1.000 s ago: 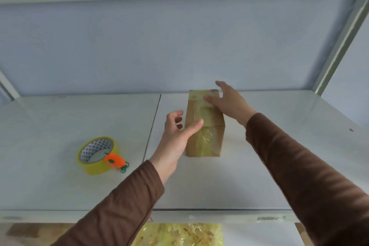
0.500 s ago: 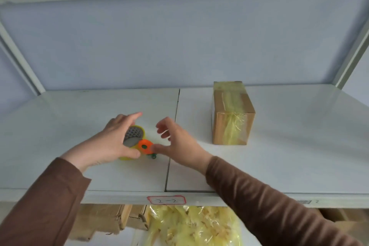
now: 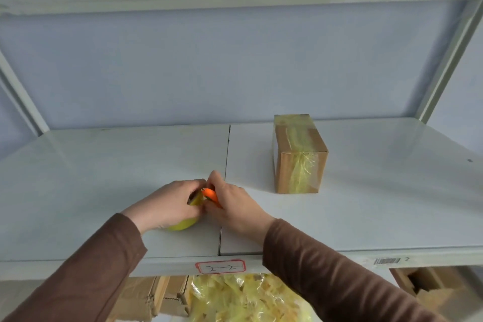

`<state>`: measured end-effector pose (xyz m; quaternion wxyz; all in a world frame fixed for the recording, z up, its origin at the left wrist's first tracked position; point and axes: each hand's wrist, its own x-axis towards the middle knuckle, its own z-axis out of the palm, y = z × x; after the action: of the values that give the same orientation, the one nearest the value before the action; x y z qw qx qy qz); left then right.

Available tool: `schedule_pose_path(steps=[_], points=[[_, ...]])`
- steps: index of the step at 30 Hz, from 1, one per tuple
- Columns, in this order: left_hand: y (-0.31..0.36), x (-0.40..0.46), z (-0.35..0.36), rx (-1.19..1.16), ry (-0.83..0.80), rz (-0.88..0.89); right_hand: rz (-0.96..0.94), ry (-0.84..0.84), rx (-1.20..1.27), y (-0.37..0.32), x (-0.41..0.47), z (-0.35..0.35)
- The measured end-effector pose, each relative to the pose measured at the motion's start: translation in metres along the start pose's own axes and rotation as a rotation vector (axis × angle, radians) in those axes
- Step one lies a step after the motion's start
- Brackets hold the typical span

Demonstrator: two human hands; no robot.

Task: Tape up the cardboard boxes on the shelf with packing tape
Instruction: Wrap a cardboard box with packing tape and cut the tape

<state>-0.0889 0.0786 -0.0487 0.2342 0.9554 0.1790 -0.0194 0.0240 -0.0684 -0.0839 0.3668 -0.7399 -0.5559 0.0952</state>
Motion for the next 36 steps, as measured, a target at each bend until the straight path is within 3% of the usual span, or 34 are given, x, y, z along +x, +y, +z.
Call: schedule_pose_path(steps=[4, 10, 14, 16, 18, 22, 27, 31, 34, 36], points=[[0.024, 0.006, 0.001, -0.101, 0.100, 0.025, -0.038, 0.077, 0.004, -0.003, -0.014, -0.023], [0.082, 0.016, -0.013, -0.061, 0.387, 0.075, 0.109, 0.348, 0.000, -0.017, -0.012, -0.068], [0.096, 0.022, -0.005, -0.138, 0.418, 0.188, 0.173, 0.663, 0.121, -0.012, -0.022, -0.121], [0.100, 0.021, -0.004, -0.374, 0.371, 0.188, 0.158, 0.747, 0.273, -0.009, -0.030, -0.147], [0.108, 0.022, -0.009, -0.674, 0.266, 0.184, 0.140, 0.734, 0.384, -0.007, -0.039, -0.153], [0.130, 0.037, -0.019, -0.848, 0.227, 0.189, 0.058, 0.567, 0.575, -0.001, -0.062, -0.136], [0.142, 0.063, -0.030, -0.810, 0.223, 0.208, 0.030, 0.369, 0.651, 0.003, -0.082, -0.125], [0.148, 0.091, -0.033, -0.719, 0.187, 0.220, 0.063, 0.447, 0.618, -0.004, -0.093, -0.131], [0.154, 0.121, -0.040, -0.784, 0.295, 0.247, 0.188, 0.423, 0.567, -0.014, -0.101, -0.129], [0.160, 0.141, -0.046, -0.744, 0.277, 0.260, 0.263, 0.423, 0.595, -0.019, -0.106, -0.130]])
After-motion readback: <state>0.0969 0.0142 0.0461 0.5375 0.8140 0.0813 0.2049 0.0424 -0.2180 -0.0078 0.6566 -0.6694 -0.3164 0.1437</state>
